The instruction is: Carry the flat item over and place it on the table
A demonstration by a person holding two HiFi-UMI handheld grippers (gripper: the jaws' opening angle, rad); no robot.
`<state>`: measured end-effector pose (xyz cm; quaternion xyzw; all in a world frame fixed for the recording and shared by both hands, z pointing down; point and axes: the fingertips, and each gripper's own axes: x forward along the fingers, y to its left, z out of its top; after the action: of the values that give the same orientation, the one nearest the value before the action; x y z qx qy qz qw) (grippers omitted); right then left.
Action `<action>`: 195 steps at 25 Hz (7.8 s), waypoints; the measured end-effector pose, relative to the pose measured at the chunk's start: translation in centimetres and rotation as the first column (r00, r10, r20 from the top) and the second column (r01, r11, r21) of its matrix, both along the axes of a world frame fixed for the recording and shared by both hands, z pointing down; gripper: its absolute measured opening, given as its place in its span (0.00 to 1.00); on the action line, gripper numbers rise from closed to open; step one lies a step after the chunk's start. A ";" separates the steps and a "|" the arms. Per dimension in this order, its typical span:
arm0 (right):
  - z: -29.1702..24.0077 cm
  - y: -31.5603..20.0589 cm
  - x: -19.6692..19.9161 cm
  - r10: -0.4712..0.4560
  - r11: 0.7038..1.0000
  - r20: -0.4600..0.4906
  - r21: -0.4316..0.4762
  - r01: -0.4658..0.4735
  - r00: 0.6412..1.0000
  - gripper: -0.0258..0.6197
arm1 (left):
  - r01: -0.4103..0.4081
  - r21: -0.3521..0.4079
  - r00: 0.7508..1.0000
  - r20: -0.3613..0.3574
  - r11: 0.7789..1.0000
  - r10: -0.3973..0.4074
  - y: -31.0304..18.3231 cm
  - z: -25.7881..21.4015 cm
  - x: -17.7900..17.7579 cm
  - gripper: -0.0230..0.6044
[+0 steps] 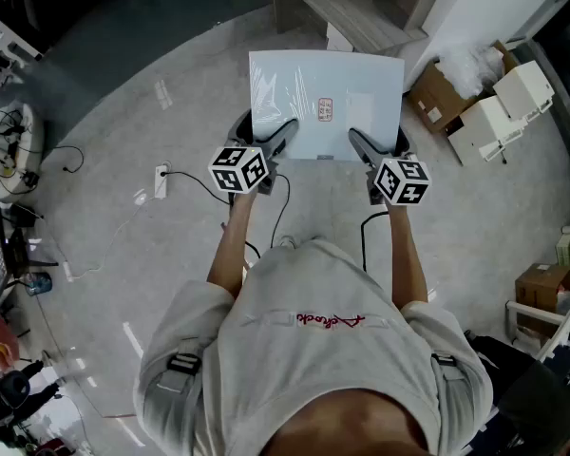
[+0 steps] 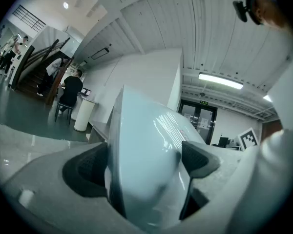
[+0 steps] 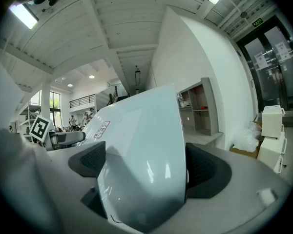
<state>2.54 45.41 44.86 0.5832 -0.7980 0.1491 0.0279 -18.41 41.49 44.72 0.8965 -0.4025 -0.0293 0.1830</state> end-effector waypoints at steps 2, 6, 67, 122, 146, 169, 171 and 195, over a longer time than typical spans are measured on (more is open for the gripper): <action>-0.1 -0.1 0.0 -0.001 1.000 -0.001 0.000 0.001 1.000 0.86 | 0.002 0.001 1.000 0.000 1.000 -0.002 -0.1 0.0 0.0 0.81; -0.1 -0.2 -0.2 -0.002 1.000 -0.004 0.001 0.002 1.000 0.86 | 0.004 0.000 1.000 0.001 1.000 -0.004 -0.2 0.0 -0.2 0.81; 0.8 -20.7 9.2 0.004 1.000 0.018 0.015 -0.004 1.000 0.85 | -0.001 -0.001 1.000 -0.002 1.000 0.001 -20.8 0.8 9.1 0.81; 1.7 -57.4 10.6 0.061 0.998 0.028 0.020 -0.062 0.998 0.85 | -0.051 -0.006 0.999 0.000 0.999 0.051 -58.8 1.6 10.7 0.80; 2.8 -79.4 17.5 0.018 0.999 0.045 -0.035 -0.017 0.999 0.84 | -0.002 -0.062 1.000 0.028 0.998 0.004 -79.8 2.5 17.3 0.80; 4.8 -83.8 18.5 0.008 0.996 0.062 -0.087 -0.002 0.998 0.84 | 0.012 -0.116 0.999 0.039 0.993 -0.007 -83.9 4.4 18.2 0.80; 5.1 -84.4 18.6 0.015 0.996 0.060 -0.094 -0.010 0.998 0.84 | 0.005 -0.123 0.999 0.038 0.992 0.000 -84.8 4.8 18.3 0.80; 13.3 -94.1 20.0 0.114 0.956 0.055 -0.278 -0.094 0.992 0.84 | -0.077 -0.307 0.994 0.047 0.949 0.096 -96.2 13.8 20.3 0.80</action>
<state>22.52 -48.68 58.13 0.6094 -0.7383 0.2799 0.0724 1.87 -54.74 58.50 0.8747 -0.3680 0.0688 0.3078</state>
